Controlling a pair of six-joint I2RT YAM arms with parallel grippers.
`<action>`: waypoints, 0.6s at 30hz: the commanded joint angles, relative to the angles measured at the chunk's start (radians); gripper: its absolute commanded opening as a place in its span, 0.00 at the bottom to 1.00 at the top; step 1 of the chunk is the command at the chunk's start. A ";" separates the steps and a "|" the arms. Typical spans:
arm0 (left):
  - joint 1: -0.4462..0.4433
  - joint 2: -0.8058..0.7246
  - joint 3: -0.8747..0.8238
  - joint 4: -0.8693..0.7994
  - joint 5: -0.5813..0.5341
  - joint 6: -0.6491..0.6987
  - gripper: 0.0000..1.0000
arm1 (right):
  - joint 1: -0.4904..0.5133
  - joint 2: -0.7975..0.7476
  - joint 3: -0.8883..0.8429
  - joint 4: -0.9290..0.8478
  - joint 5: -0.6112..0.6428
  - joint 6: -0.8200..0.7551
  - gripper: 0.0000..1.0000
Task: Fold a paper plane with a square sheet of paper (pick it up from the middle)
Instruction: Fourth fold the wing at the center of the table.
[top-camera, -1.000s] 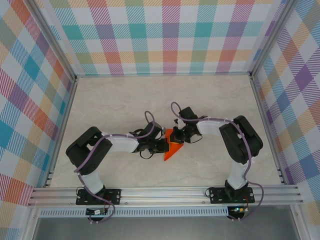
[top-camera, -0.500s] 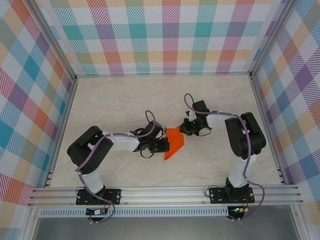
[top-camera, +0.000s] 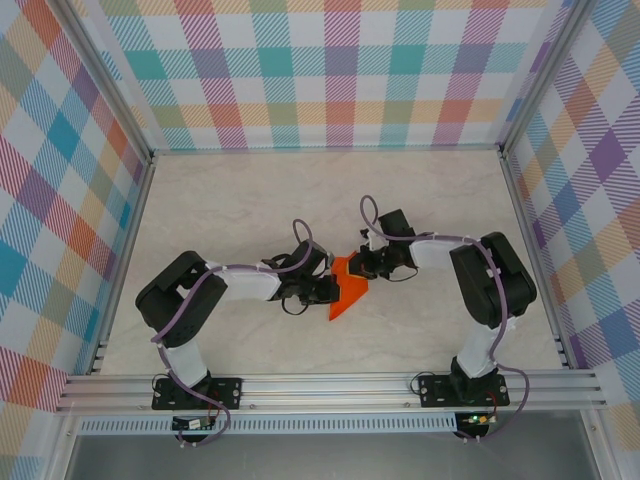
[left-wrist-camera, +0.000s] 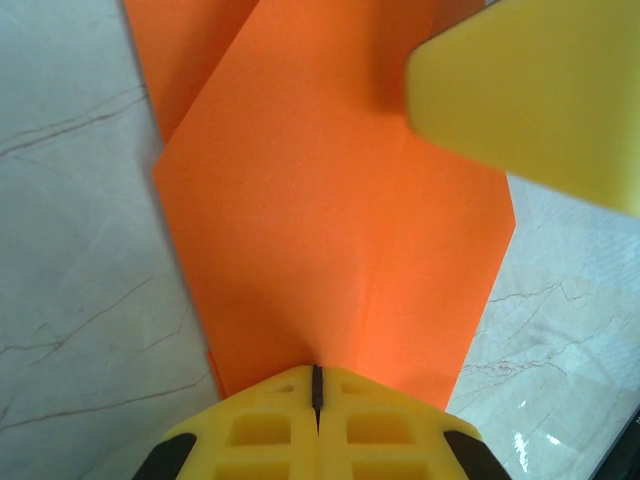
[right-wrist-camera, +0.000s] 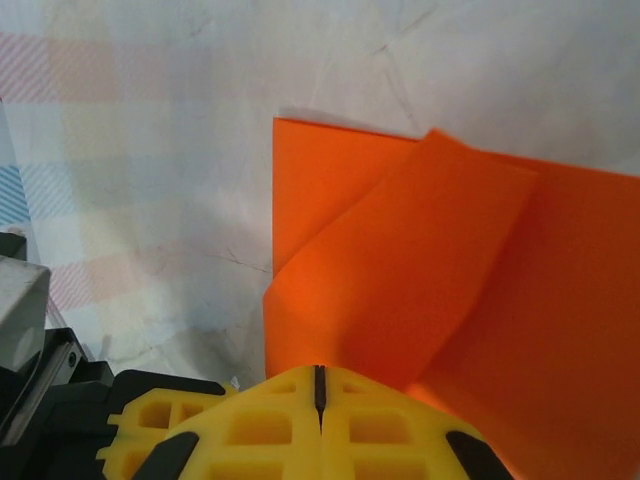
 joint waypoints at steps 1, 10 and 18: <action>-0.009 0.054 -0.019 -0.160 -0.025 0.018 0.00 | -0.002 0.047 0.054 -0.006 -0.009 -0.052 0.02; -0.009 0.051 -0.023 -0.173 -0.029 0.022 0.00 | -0.100 0.068 0.120 -0.057 0.208 -0.028 0.01; -0.010 0.051 -0.008 -0.183 -0.046 0.053 0.00 | -0.153 -0.061 0.078 -0.018 0.211 -0.021 0.01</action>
